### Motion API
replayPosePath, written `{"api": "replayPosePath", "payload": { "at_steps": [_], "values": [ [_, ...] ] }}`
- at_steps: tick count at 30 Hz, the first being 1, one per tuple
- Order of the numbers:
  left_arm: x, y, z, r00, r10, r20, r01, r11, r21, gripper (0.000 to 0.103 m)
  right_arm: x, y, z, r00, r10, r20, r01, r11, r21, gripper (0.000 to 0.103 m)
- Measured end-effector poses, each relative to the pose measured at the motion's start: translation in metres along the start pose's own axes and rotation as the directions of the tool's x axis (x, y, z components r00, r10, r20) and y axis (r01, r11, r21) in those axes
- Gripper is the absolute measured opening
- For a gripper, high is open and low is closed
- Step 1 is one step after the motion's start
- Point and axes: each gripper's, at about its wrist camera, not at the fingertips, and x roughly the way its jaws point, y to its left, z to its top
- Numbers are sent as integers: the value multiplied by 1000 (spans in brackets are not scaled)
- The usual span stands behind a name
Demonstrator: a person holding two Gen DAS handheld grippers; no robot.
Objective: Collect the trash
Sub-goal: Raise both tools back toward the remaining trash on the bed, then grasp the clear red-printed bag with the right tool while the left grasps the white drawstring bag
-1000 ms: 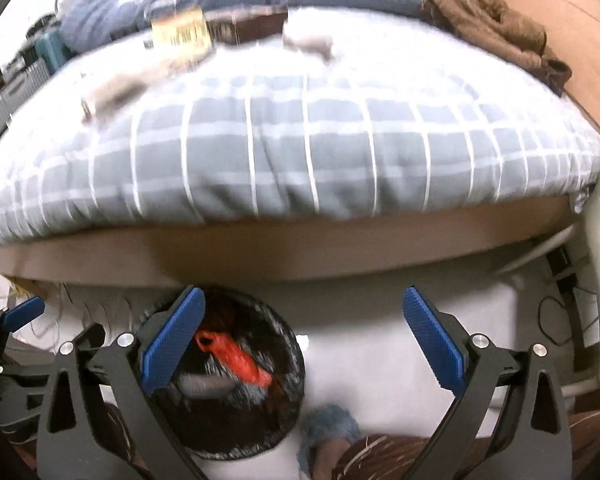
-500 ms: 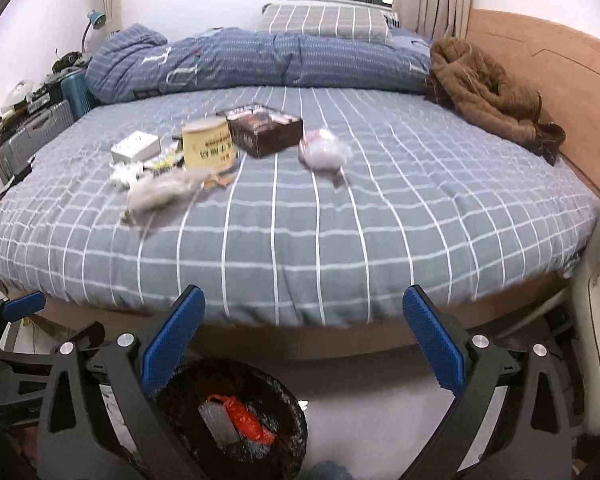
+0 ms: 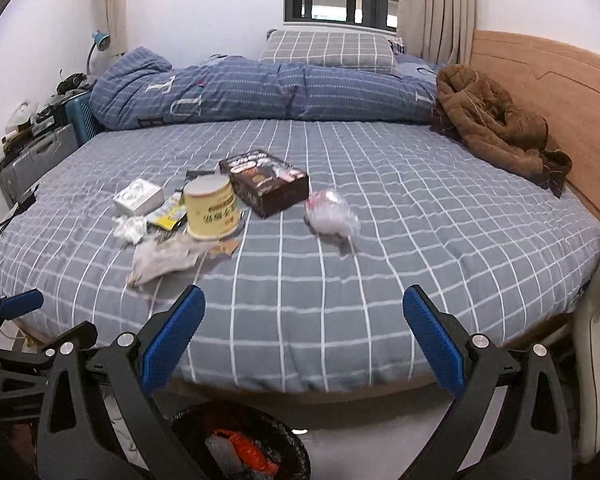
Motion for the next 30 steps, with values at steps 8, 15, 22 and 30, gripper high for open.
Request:
{"api": "replayPosePath", "payload": {
  "at_steps": [8, 15, 22, 30],
  "values": [
    [24, 7, 29, 1000, 18, 11, -18, 1000, 1, 97, 30, -7, 26, 1000, -10, 1, 10, 1000, 5, 94],
    [53, 19, 49, 1000, 17, -10, -17, 1000, -15, 97, 58, -3, 46, 1000, -11, -12, 11, 1000, -21, 93],
    [83, 20, 67, 999, 26, -28, -25, 1000, 16, 97, 96, -8, 67, 999, -26, -33, 25, 999, -31, 93],
    [115, 18, 84, 998, -12, -68, 14, 1000, 23, 97, 152, -21, 84, 995, -55, -83, 53, 998, -30, 93]
  ]
}}
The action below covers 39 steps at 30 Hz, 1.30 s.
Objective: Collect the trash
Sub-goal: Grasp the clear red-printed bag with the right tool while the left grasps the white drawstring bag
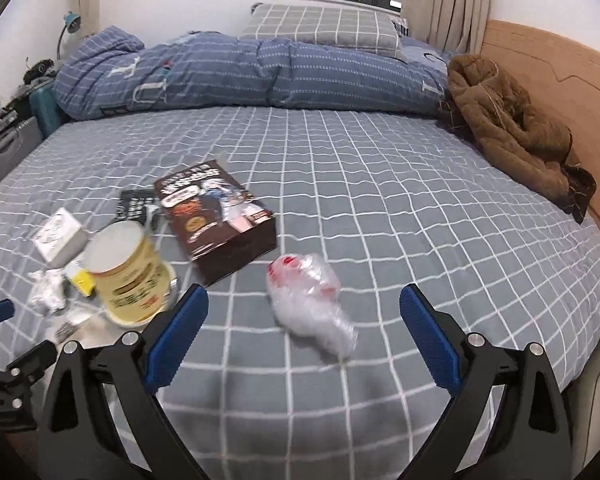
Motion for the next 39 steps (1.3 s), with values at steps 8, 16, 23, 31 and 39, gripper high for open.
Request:
{"api": "replayPosePath", "payload": {
  "at_steps": [8, 16, 23, 31, 39],
  "values": [
    [22, -10, 1, 999, -3, -45, 4, 1000, 15, 97, 42, -11, 7, 999, -5, -51, 6, 1000, 26, 93],
    [38, -12, -7, 997, -4, -78, 5, 1000, 10, 97, 73, -11, 1, 994, 8, -110, -4, 999, 36, 88],
    [43, -14, -11, 995, -48, -88, 49, 999, 9, 80, 91, -7, -7, 986, 28, -166, -22, 999, 36, 73],
    [43, -24, -14, 993, -63, -98, 68, 997, 45, 51, 97, 3, -7, 980, 4, -199, -5, 1000, -4, 57],
    [36, -22, -11, 993, -76, -92, 79, 996, 36, 42, 91, 5, -2, 982, -18, -189, 18, 1000, -2, 55]
  ]
}}
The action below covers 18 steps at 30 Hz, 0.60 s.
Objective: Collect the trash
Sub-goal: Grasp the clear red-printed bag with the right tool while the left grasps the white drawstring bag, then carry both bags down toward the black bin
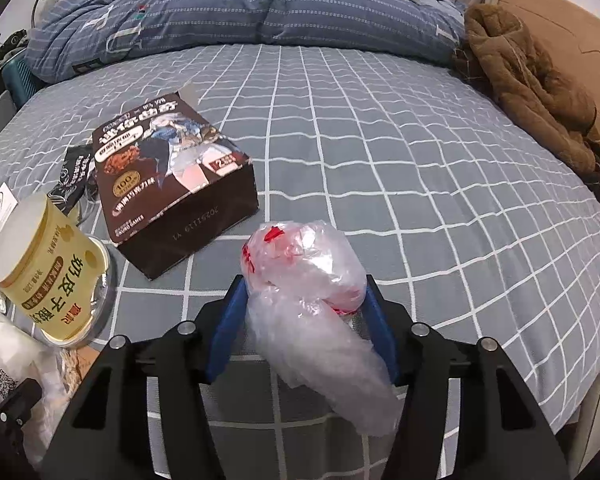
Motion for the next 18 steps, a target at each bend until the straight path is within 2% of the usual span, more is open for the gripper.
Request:
{"api": "replayPosePath", "payload": {
  "at_steps": [8, 18],
  "values": [
    [-22, 3, 6, 999, 23, 49, -22, 1000, -9, 40, -26, 0, 6, 998, 6, 63, -7, 1000, 7, 55],
    [-57, 12, 16, 992, 20, 121, -15, 999, -39, 40, -72, 6, 11, 987, 26, 156, -28, 1000, 11, 55]
  ]
}}
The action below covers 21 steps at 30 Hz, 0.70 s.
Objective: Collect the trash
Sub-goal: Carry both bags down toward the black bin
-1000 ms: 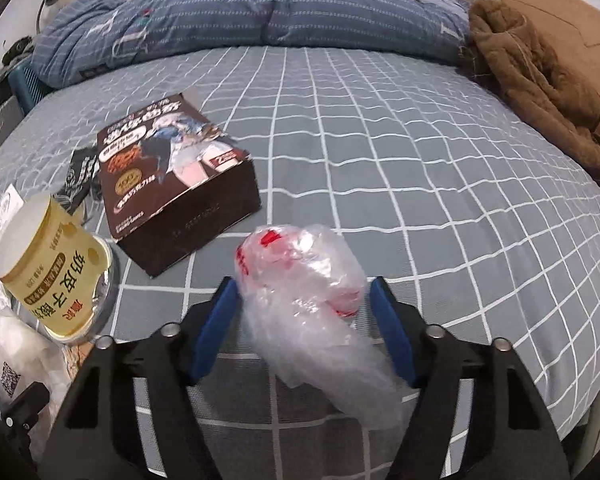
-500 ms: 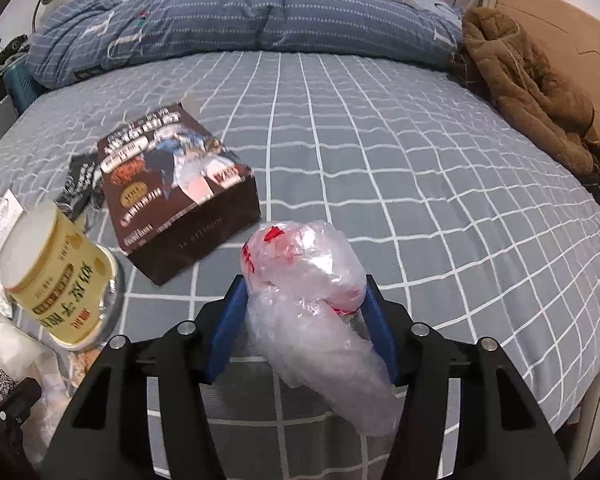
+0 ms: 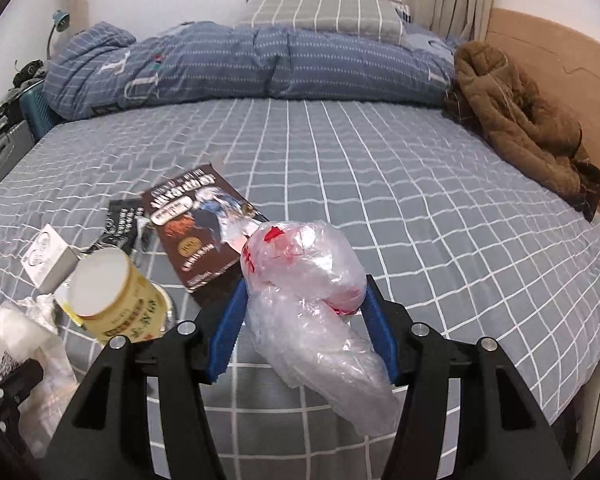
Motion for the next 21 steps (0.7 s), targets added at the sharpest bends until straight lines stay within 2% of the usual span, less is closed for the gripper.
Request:
{"api": "replayPosePath", "payload": {
  "at_steps": [8, 21],
  "values": [
    [-24, -2, 2, 999, 8, 53, -8, 1000, 6, 40, -34, 10, -5, 999, 11, 53, -10, 1000, -9, 55],
    [-55, -9, -15, 996, 0, 85, 0, 1000, 1, 40, -75, 25, -31, 997, 45, 67, -42, 998, -39, 55]
  ]
}}
